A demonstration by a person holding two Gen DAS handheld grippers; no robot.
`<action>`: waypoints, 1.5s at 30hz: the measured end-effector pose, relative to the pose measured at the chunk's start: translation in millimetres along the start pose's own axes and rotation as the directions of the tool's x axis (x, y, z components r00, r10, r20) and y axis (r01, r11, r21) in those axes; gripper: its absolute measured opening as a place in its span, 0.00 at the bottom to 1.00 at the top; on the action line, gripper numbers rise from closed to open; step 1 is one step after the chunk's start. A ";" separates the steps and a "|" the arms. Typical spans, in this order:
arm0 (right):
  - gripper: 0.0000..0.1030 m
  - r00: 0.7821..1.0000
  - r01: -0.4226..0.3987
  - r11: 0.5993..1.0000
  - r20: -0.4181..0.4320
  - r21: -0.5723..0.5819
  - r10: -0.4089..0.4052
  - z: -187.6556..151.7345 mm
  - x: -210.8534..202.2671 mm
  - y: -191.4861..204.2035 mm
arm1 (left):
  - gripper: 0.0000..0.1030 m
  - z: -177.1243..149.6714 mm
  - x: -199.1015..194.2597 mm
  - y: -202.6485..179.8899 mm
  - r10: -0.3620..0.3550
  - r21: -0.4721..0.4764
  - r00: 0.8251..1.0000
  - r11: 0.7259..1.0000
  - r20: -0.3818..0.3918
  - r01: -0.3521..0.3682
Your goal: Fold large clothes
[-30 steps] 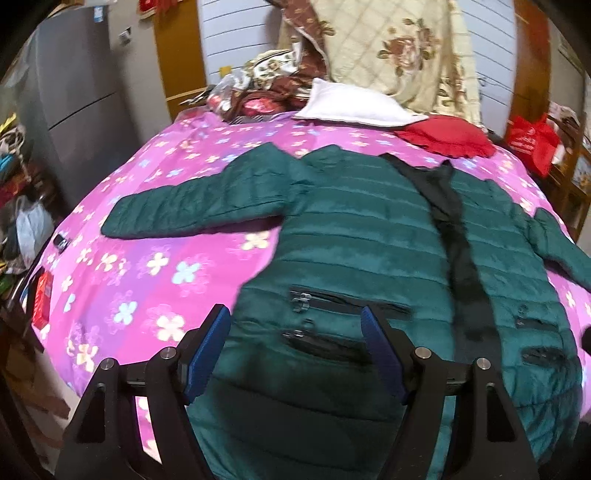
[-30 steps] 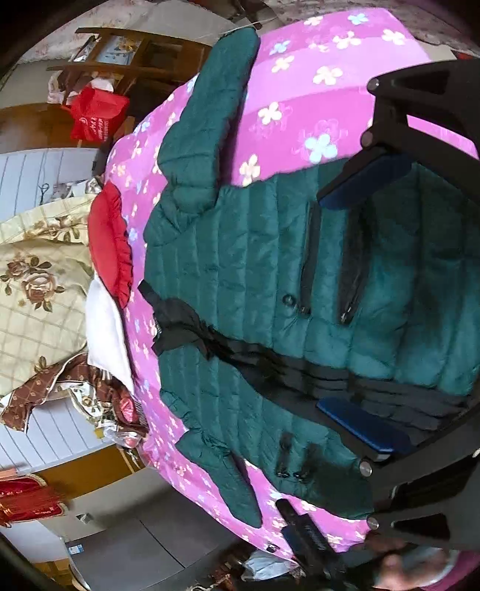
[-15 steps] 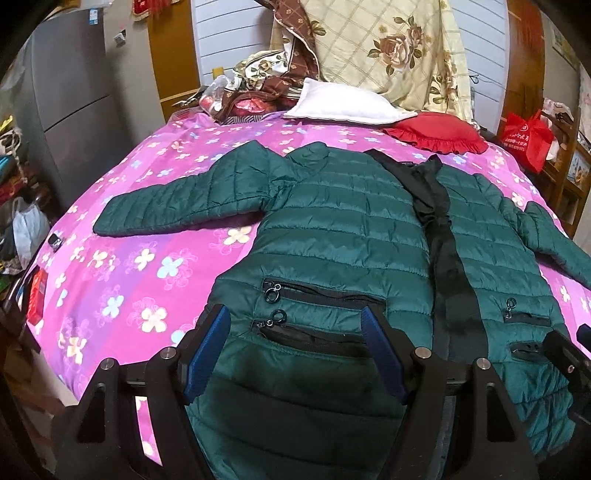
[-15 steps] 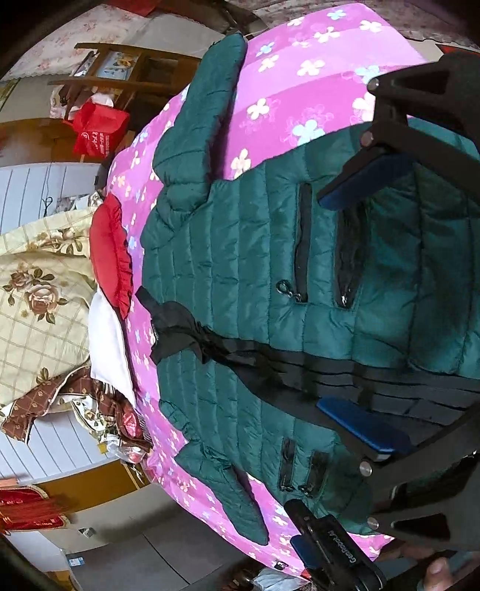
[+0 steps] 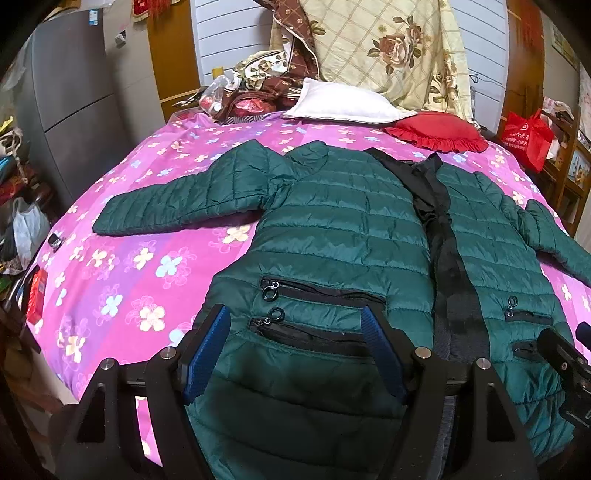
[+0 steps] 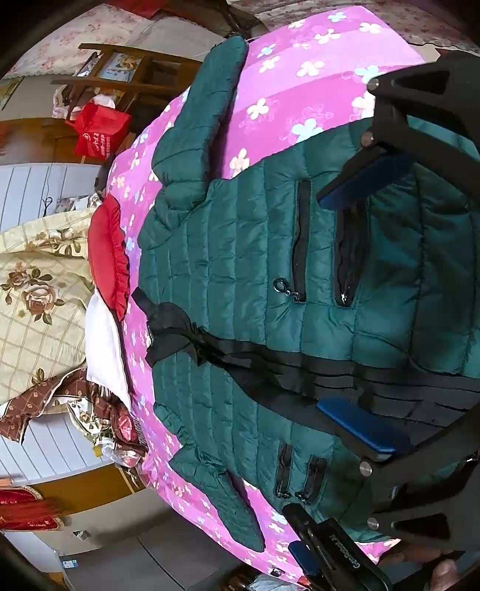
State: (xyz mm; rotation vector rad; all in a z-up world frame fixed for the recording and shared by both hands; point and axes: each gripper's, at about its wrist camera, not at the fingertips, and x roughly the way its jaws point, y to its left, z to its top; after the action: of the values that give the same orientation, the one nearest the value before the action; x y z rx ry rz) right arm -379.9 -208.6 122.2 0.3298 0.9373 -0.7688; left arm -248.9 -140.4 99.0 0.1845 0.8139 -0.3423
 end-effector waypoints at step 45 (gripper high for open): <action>1.00 0.998 0.053 0.999 -0.013 0.001 -0.053 -7.0 9.7 -0.3 | 0.51 -14.1 -1.2 -7.5 -0.064 -0.009 0.998 0.998 -0.002 0.064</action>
State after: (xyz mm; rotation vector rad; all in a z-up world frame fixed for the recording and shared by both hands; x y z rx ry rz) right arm -380.8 -209.1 110.3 0.3123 0.9615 -0.8167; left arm -262.0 -142.9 90.1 0.1508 0.8250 -0.3990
